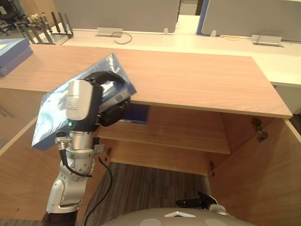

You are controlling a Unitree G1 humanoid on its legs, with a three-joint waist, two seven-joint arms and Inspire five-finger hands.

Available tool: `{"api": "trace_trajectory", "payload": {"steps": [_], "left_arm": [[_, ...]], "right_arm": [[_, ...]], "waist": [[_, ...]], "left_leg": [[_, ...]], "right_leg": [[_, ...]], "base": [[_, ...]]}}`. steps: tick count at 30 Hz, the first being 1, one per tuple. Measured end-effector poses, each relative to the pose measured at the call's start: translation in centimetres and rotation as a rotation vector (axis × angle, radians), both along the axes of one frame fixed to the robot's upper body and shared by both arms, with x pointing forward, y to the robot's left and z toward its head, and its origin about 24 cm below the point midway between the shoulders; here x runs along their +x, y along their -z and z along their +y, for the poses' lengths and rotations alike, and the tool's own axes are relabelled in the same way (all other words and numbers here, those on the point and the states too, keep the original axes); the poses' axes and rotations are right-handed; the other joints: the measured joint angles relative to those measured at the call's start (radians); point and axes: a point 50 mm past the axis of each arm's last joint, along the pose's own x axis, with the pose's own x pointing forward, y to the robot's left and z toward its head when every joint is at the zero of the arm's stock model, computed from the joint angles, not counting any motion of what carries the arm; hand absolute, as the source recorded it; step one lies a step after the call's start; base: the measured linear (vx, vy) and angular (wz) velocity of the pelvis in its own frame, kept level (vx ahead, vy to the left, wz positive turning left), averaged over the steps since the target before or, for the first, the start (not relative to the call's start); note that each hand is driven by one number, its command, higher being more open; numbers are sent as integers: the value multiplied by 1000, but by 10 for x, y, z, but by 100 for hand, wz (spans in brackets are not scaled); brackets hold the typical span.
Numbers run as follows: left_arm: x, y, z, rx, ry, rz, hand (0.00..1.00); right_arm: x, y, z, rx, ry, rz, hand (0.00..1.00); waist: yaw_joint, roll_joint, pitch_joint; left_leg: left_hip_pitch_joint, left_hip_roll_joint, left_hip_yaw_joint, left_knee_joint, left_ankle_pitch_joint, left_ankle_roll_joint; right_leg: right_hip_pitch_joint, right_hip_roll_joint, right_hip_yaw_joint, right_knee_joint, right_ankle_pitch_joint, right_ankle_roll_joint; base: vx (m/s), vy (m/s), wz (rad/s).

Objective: Walk over to the cabinet, pick up the folder, carry it to the office cabinet, place the folder inside the office cabinet, then close the office cabinet door

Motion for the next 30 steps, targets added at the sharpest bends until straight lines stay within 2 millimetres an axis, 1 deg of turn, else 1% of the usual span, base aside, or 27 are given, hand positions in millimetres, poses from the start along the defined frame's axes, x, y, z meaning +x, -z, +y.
{"api": "trace_trajectory", "payload": {"steps": [4,8,12,20,24,30], "left_arm": [[-11,-8,10,-106,-28,-56,0],[-22,-21,22,-247,-75,-171,0],[-30,-27,29,-360,-96,-256,0],[-38,-35,33,-471,-74,-325,0],[-42,-38,35,-526,-69,-358,0],[-44,-39,38,-540,-90,-373,0]], "right_arm": [[-2,1,0,0,18,4,100],[-3,1,0,1,22,5,100],[-4,1,1,2,23,10,100],[-8,2,2,7,25,24,100],[-8,3,4,10,25,29,100],[-9,3,4,11,26,33,100]], "waist": [[-1,-3,-13],[0,-5,-15],[5,-8,-16],[24,-15,-21],[26,-19,-24],[26,-14,-29]], "left_leg": [[-5,-1,-1,3,0,-1],[-6,-2,-2,4,0,-1],[-7,-2,-5,5,0,-1],[-9,-4,-18,10,0,0],[-19,-7,-26,21,0,0],[-19,-9,-26,24,0,0]], "right_leg": [[-3,-1,-1,0,0,0],[-3,-1,-2,0,1,1],[-1,-2,-6,0,1,1],[6,-5,-20,0,0,1],[7,-8,-28,0,0,1],[9,-9,-28,0,1,1]], "base": [[-6,3,1],[0,0,0],[-6,7,2],[-7,9,5],[-20,19,6],[-5,4,0]]}}
